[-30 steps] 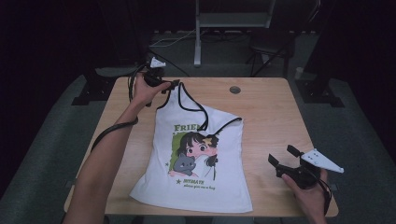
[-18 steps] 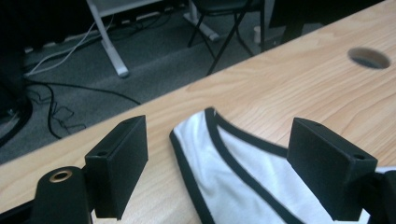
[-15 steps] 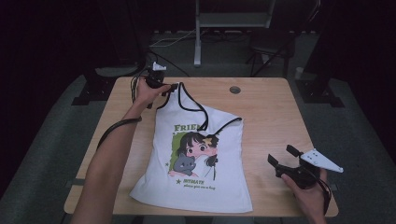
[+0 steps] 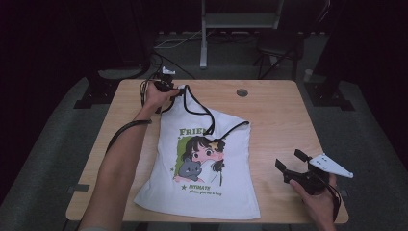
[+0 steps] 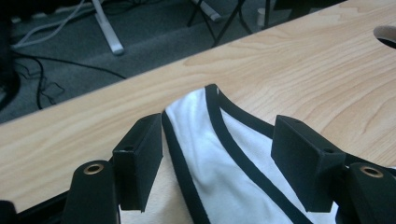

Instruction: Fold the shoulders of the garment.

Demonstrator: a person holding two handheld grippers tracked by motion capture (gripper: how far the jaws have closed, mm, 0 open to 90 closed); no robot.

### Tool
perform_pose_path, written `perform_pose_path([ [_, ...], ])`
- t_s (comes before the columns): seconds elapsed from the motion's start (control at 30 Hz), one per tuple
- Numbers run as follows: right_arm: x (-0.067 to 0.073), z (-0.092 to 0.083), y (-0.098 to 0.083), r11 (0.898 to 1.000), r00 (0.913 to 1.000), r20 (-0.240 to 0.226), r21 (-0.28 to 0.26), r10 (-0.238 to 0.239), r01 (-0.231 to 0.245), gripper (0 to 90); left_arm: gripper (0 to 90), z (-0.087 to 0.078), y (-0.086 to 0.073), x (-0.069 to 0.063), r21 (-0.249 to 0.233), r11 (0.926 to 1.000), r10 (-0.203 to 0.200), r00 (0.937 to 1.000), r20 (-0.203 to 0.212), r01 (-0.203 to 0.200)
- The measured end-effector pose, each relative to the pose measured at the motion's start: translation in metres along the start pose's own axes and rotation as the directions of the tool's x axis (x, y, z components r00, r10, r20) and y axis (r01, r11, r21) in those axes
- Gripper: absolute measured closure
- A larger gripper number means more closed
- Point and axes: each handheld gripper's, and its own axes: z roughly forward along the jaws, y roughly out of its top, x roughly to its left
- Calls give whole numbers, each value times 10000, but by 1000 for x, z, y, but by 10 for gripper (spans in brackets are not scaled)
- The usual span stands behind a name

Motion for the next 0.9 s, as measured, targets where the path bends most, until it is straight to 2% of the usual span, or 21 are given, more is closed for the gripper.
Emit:
perform_pose_path([
  [0.07,0,0,0,10000,10000,-5,-19,-9,9,134,349,4,-4,1,271,9996,-43,10000,-54,45],
  [0.33,0,0,0,10000,10000,-50,0,-30,30,134,426,7,-8,2,535,9982,-267,9996,-118,273],
  [0.4,0,0,0,10000,10000,-49,-4,-53,53,134,443,10,-10,3,768,9964,-344,9994,-101,350],
  [0.53,0,0,0,10000,10000,-73,-2,-61,61,134,479,12,-12,3,773,9952,-599,9982,-48,601],
  [0.77,0,0,0,10000,9999,-99,12,-70,70,134,554,12,-11,1,880,9954,-369,9992,-174,383],
  [0.9,1,0,0,9999,9999,-95,52,-111,112,134,641,12,-11,-2,825,9964,-189,9998,-3,188],
])
